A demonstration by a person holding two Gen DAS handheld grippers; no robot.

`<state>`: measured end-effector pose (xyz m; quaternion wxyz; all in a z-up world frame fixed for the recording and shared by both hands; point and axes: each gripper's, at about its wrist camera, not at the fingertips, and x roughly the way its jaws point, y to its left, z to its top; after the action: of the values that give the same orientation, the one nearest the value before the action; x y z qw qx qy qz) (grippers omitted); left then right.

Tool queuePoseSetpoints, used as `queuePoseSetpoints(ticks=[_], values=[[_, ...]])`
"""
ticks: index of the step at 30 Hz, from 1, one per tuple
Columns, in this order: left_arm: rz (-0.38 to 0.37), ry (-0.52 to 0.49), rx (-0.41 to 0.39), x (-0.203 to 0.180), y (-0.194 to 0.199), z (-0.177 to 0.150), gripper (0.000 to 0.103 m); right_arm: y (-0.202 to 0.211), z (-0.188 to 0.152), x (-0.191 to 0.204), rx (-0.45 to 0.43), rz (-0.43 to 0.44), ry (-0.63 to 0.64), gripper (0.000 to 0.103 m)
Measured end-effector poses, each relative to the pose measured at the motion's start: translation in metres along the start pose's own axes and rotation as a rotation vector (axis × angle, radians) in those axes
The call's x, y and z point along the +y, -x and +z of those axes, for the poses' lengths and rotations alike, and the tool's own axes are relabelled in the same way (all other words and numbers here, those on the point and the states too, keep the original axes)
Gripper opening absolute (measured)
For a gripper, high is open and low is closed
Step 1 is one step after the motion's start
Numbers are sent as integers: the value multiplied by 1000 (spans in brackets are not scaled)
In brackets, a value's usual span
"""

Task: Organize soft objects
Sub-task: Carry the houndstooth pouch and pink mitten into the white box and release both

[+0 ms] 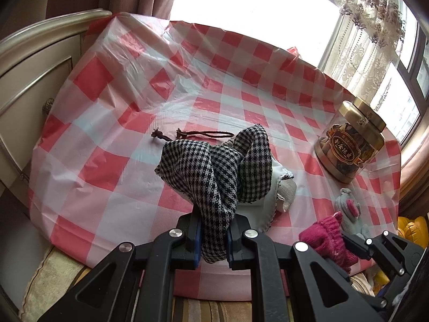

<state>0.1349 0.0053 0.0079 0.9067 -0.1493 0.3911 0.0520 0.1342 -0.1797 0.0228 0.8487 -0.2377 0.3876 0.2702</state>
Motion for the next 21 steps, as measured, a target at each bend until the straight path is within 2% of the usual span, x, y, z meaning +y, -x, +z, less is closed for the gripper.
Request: queuePoseSetpoints(ticks=[9, 21], values=[[2, 1, -48, -16, 31, -7, 14, 29, -8, -11, -51, 48, -70, 35], [-120, -24, -49, -61, 53, -23, 14, 74, -54, -61, -87, 18, -272, 36]])
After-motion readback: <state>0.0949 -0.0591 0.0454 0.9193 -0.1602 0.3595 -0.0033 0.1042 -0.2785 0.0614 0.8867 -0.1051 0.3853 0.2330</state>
